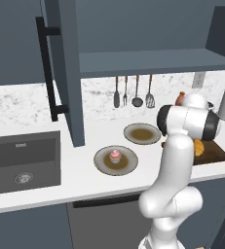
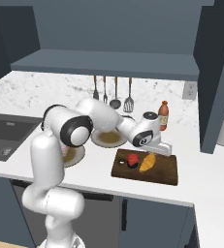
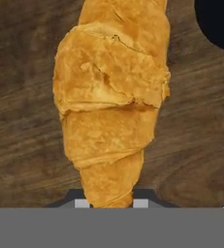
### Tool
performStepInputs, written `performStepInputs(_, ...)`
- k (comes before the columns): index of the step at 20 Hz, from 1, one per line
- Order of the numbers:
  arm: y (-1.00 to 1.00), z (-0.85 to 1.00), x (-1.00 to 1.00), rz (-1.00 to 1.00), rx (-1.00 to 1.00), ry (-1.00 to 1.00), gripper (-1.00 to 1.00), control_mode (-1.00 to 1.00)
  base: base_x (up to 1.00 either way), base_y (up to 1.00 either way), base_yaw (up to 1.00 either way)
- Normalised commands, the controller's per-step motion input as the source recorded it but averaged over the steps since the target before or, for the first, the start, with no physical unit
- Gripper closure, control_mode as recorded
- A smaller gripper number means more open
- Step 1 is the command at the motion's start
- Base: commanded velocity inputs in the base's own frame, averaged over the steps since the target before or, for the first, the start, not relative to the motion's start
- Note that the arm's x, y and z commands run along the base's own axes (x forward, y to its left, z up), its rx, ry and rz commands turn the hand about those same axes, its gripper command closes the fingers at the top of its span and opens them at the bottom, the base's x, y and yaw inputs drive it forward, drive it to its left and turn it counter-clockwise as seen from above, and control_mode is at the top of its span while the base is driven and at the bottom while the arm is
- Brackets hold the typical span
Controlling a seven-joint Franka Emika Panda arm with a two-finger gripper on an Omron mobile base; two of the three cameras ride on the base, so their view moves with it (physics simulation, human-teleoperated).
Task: From the different types of pastries on the counter, select a croissant and place it on the cutting board. Then retrieve a jar of jam from the cabinet and place it alongside the croissant on the cutting board.
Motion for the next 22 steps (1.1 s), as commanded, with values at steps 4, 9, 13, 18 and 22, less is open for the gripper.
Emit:
performStepInputs(4,-0.70,-0.10,0.26,0.23,0.00,0.00,1.00,-1.00,0.00,0.00,0.00)
performStepInputs(9,-0.69,-0.30,0.09,0.24,0.00,0.00,-1.00,-1.00,0.00,0.00,0.00)
performStepInputs(13,-0.71,-0.32,0.00,0.23,0.00,0.00,-1.00,-1.00,0.00,0.00,0.00)
performStepInputs(18,-0.44,0.19,0.07,0.18,0.00,0.00,-1.00,-1.00,0.00,0.00,0.00)
performStepInputs(22,-0.06,0.90,0.23,0.13,-0.01,0.00,-1.00,-1.00,0.00,0.00,0.00)
